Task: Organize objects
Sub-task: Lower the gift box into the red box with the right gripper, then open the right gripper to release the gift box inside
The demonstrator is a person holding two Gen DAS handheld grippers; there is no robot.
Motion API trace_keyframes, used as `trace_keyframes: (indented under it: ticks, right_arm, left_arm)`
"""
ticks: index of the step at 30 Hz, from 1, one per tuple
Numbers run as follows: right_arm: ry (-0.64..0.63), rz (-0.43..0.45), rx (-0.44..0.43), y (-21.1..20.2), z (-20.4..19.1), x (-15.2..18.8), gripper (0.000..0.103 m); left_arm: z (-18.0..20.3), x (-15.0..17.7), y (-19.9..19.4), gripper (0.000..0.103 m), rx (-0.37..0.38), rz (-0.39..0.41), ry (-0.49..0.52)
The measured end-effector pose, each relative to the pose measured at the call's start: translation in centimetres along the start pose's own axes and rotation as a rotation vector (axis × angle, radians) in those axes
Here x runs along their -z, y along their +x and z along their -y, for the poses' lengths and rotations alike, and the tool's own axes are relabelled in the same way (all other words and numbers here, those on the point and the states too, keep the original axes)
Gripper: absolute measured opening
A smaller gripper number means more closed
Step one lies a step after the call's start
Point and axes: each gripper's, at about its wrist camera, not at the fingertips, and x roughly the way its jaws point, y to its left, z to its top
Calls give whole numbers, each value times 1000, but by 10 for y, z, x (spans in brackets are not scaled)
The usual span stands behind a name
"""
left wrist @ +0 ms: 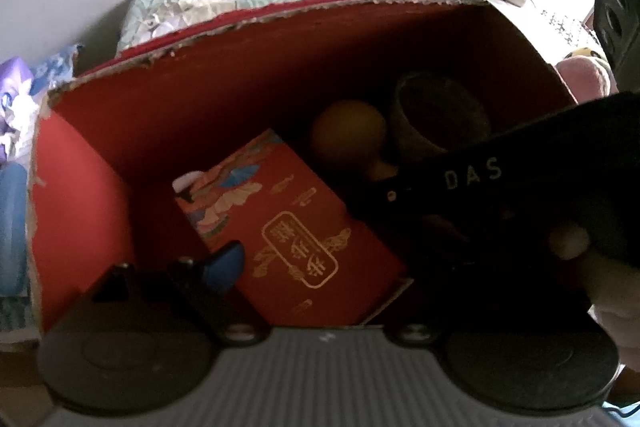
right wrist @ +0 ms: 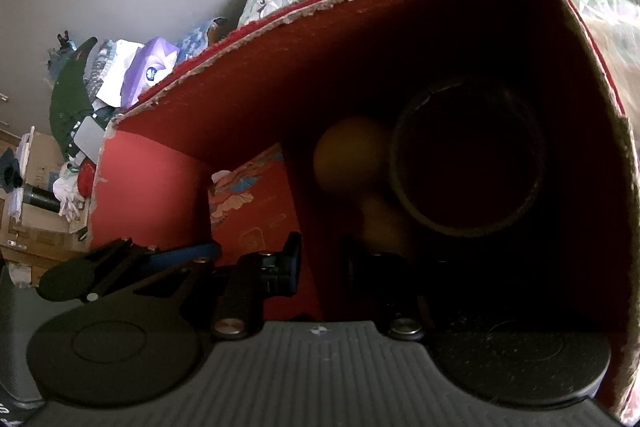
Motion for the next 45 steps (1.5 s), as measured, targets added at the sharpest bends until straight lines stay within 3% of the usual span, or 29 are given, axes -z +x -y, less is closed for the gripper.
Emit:
trace_keyframes:
  ticks: [8, 20, 25, 29, 37, 45]
  right_arm:
    - [-13, -18, -11, 2, -1, -1, 26]
    - [9, -168, -28, 12, -3, -2, 25]
    - [-22, -182, -28, 5, -12, 2, 24]
    - [-11, -149, -22, -1, -12, 4, 24]
    - [-61, 56, 26, -33, -21, 18, 26]
    - [-57, 137, 36, -48, -25, 33, 27]
  left_arm:
    - [5, 0, 2, 89, -54, 2, 20]
    - [7, -2, 4, 88, 48, -15, 36]
    - [21, -3, 7, 88, 18, -18, 84]
    - [20, -4, 5, 90, 20, -18, 85]
    - [27, 0, -16, 89, -96, 30, 87]
    - [28, 8, -41, 90, -166, 52, 42]
